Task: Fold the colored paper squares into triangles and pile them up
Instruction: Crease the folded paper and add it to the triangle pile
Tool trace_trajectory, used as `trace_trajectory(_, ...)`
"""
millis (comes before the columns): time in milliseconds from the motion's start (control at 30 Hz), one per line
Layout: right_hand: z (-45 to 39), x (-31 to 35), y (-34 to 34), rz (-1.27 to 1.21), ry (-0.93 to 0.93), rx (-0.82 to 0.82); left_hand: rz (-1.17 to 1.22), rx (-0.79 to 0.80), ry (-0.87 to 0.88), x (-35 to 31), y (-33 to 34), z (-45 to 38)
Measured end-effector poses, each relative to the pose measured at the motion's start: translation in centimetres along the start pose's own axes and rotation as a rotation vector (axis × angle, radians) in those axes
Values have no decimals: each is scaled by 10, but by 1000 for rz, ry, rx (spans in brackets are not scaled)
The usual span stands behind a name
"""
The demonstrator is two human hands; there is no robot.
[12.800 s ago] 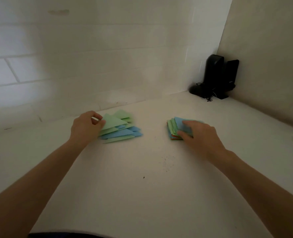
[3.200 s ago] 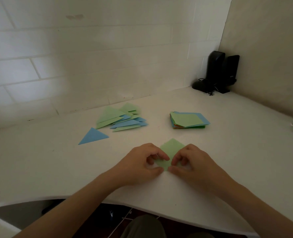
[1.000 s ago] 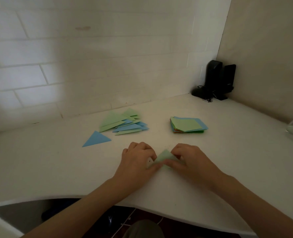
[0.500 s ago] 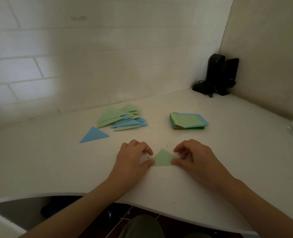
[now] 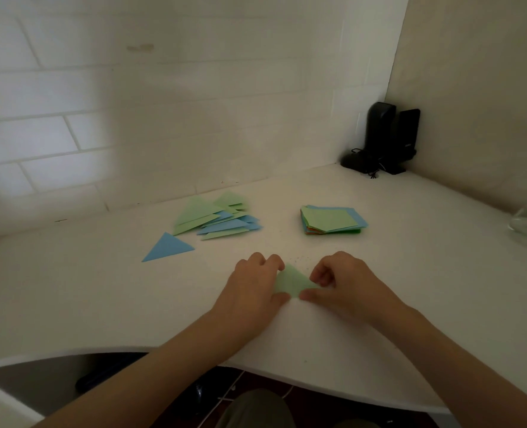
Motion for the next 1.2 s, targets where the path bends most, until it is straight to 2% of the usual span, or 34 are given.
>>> trace_trajectory(167,8,-1,2,-98,-44,-59,98,89,-122,0,-4,-10)
trace_trajectory(367,9,-6,5,-164,-58,-101,249,79,-162,3,-2,-14)
trace_trajectory(533,3,-12,3,-264,23,-109,318,43,-184,7,6,-23)
trace_trajectory(633,-8,-18,-3,-360,106,-107,406,11,-262,10,16,-34)
trace_trajectory(667,-15,-23,-8,-394,139,-139,444,-8,-301,12,18,-40)
trace_trajectory(733,-35,-37,-23,-408,204,-331,496,-46,-358,15,22,-56)
trace_trajectory(800,-57,-54,-40,-287,233,-547,529,-76,-366,15,24,-74)
trace_trajectory(833,-68,-61,-46,-218,242,-598,555,-88,-364,14,26,-83)
trace_trajectory(900,-85,-71,-46,-105,290,-569,606,-110,-382,10,30,-98)
trace_trajectory(1033,-106,-73,-28,-46,372,-351,614,-104,-420,0,46,-123)
trace_trajectory(1200,-116,-68,-12,17,271,-345,522,-77,-413,5,56,-135)
Point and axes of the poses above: each hand's wrist, its own z-axis away from the middle knuckle, its own y-axis out of the palm, x = y × z, the point moved 2 cm from there along -z, towards the middle knuckle, and after that the axes turned 11 degrees about -x, right-handed, at the moved point
